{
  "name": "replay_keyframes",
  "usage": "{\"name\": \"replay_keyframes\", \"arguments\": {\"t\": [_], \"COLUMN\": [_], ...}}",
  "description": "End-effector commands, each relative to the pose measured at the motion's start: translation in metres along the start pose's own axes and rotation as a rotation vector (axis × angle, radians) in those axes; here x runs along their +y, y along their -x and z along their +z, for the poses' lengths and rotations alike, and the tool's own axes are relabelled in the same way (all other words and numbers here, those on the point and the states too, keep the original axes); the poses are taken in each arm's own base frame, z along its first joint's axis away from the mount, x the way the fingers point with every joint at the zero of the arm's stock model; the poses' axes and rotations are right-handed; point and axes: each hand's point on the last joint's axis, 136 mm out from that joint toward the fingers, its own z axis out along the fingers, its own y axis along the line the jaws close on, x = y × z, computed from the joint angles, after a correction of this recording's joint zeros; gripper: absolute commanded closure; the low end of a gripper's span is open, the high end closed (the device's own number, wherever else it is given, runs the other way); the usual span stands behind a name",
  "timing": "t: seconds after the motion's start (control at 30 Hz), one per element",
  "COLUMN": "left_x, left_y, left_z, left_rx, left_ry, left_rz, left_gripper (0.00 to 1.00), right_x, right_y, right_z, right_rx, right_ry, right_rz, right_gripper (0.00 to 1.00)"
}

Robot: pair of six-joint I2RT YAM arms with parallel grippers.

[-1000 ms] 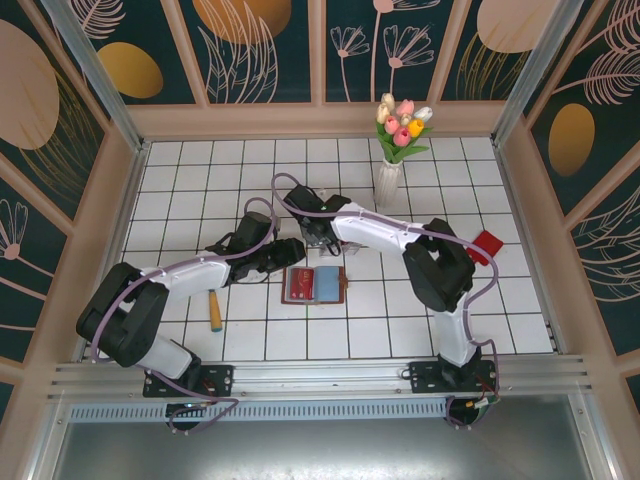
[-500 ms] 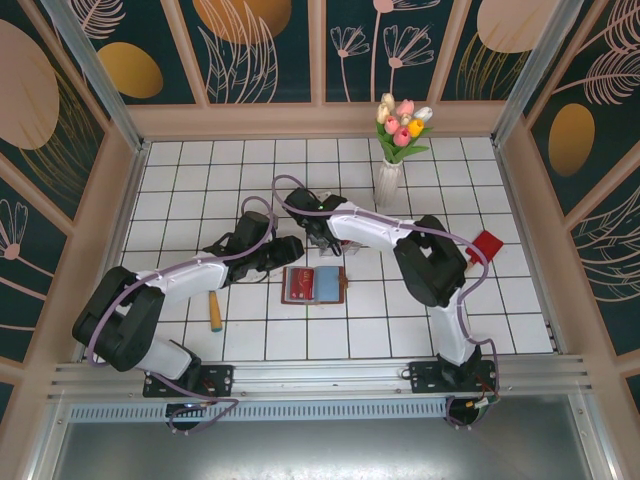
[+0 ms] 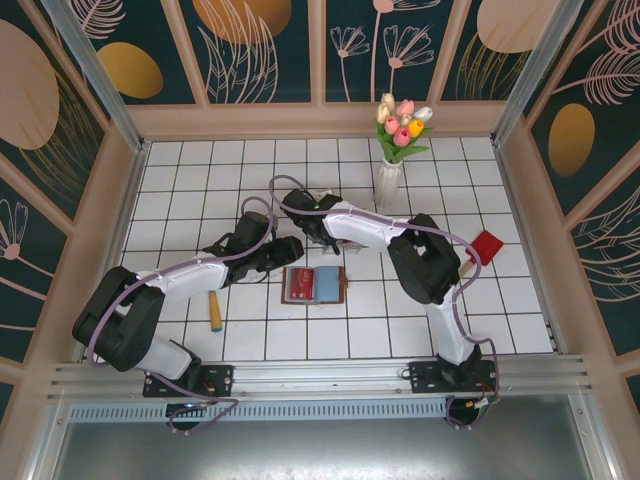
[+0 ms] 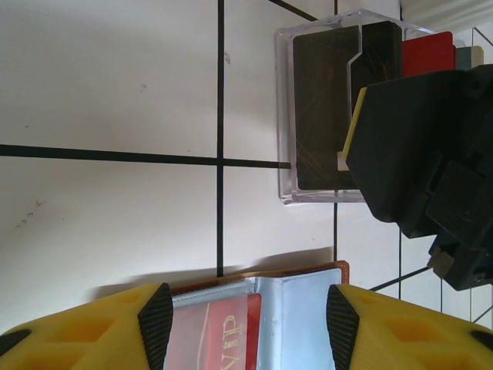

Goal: Put the credit cards into the card holder

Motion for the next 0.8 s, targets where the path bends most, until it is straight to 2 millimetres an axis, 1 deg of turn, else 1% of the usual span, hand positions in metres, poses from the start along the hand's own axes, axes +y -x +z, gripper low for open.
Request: {"name": "replay_keyframes", "arguments": {"t": [0.0, 0.1, 0.27, 0.4, 0.43, 0.77], "left_x": [0.003, 0.004, 0.005, 0.006, 0.005, 0.006], "left_y": [-0.004, -0.005, -0.006, -0.007, -0.006, -0.007], "left_z": [0.000, 0.000, 0.000, 0.000, 0.000, 0.001], "left_rx": [0.008, 0.009, 0.012, 0.015, 0.015, 0.020], "left_ry": [0.008, 0.009, 0.011, 0.012, 0.010, 0.012], "left_rz": [-0.005, -0.003, -0.007, -0.006, -0.005, -0.002], "left_gripper": [0.42, 0.42, 0.42, 0.42, 0.42, 0.42], "right_x": [-0.018, -0.022, -0.026, -0.029, -0.029, -0.034], "right_y": [0.007, 0.010, 0.008, 0.007, 0.007, 0.011], "right_z": [-0.009, -0.012, -0.013, -0.012, -0.012, -0.021], "right_rx": [-0.023, -0.032, -0.030, -0.024, -0.024, -0.042], "right_ry": [-0.077, -0.079, -0.087, -0.083, -0.082, -0.074], "right_rz": [-0.016, -0.017, -0.017, -0.011, -0.008, 0.008], "right_gripper": [0.61, 0.66, 0.70, 0.76, 0.79, 0.85]}}
